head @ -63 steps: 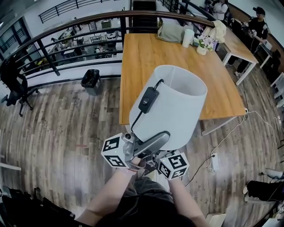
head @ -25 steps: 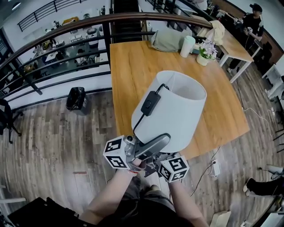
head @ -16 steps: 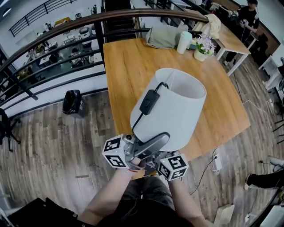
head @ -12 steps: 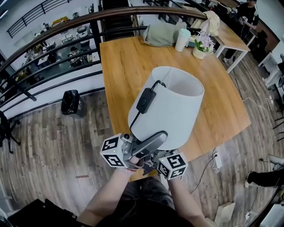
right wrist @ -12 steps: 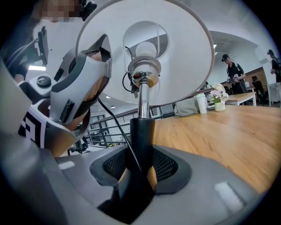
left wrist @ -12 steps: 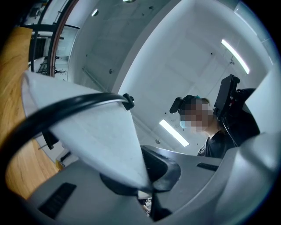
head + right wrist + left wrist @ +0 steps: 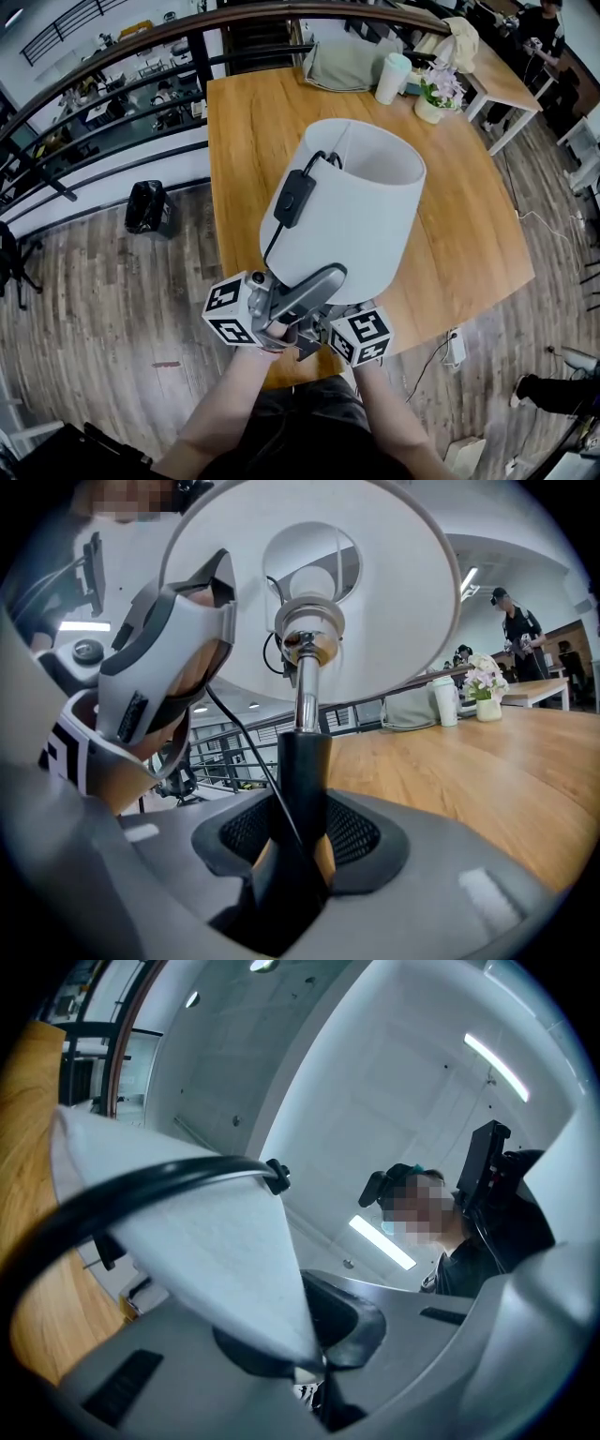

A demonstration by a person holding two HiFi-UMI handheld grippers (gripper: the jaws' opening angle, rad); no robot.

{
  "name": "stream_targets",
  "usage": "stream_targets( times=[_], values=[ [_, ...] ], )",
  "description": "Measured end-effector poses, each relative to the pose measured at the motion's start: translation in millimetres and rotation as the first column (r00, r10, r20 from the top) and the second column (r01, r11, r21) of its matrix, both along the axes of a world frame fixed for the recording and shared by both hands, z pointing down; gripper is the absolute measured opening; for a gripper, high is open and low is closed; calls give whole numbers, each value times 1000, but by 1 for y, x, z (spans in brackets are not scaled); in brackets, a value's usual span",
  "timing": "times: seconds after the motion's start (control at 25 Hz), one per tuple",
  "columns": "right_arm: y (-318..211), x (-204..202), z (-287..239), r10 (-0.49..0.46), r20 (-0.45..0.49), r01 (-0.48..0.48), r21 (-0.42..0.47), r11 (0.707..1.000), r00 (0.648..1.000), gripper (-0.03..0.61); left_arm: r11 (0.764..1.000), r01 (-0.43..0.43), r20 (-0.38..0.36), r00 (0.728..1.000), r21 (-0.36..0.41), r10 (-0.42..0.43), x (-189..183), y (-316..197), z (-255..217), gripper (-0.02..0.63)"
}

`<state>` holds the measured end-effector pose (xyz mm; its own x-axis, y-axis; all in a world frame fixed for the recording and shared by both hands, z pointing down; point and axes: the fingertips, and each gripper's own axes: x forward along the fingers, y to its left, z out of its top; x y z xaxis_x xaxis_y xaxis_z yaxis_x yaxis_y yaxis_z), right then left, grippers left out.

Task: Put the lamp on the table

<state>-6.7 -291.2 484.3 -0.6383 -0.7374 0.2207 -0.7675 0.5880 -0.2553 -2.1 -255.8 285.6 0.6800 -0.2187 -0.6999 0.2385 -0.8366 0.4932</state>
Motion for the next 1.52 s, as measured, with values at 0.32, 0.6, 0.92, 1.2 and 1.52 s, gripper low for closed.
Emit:
stream_targets(
  times=[0.32,0.6,0.92,1.2,1.52],
  values=[
    [-22,3,8,-59,5,59,-2,998,998,172,998,62,6,998,-10,-62,7,-24,8,2],
    [-36,2,12,-87,5,87,2,996,996,173,996,89,9,996,-14,-89,7,-38,12,2],
    [-47,1,14,-99,-4,99,12,995,995,173,996,90,7,996,-15,-90,7,-46,14,0],
    [-47,0,14,-111,-26,111,25,993,994,178,997,80,1,997,-14,-80,6,-45,16,0],
    [-43,0,15,-88,-32,89,29,996,996,181,998,60,-5,998,-5,-60,5,-33,18,0]
  ],
)
